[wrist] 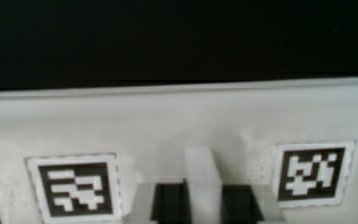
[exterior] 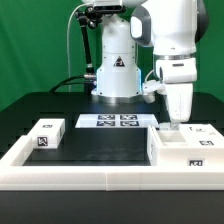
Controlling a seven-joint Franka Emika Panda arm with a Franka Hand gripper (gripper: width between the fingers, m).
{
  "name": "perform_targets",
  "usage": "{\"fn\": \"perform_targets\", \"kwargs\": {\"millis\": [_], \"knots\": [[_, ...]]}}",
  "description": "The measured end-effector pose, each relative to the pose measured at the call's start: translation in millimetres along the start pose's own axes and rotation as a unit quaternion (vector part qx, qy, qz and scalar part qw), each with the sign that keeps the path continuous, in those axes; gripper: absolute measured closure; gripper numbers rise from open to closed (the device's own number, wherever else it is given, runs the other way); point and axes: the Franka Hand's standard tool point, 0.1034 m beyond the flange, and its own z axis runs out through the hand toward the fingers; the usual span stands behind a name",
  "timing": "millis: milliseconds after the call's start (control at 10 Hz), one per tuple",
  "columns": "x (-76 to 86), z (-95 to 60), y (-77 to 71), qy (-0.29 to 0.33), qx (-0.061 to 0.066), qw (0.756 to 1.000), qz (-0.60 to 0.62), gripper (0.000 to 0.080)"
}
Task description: Assemble cabinet
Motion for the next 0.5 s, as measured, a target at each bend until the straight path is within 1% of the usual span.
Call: {"fn": "perform_targets", "kwargs": {"millis": [100,500], "knots": [[-0.1,0.0,0.2,0.0,0.0,1.0,0.0,0.0732],[-0.2,-1.0,0.4,0.0,-0.001,1.0,0.001,0.0732]]}}
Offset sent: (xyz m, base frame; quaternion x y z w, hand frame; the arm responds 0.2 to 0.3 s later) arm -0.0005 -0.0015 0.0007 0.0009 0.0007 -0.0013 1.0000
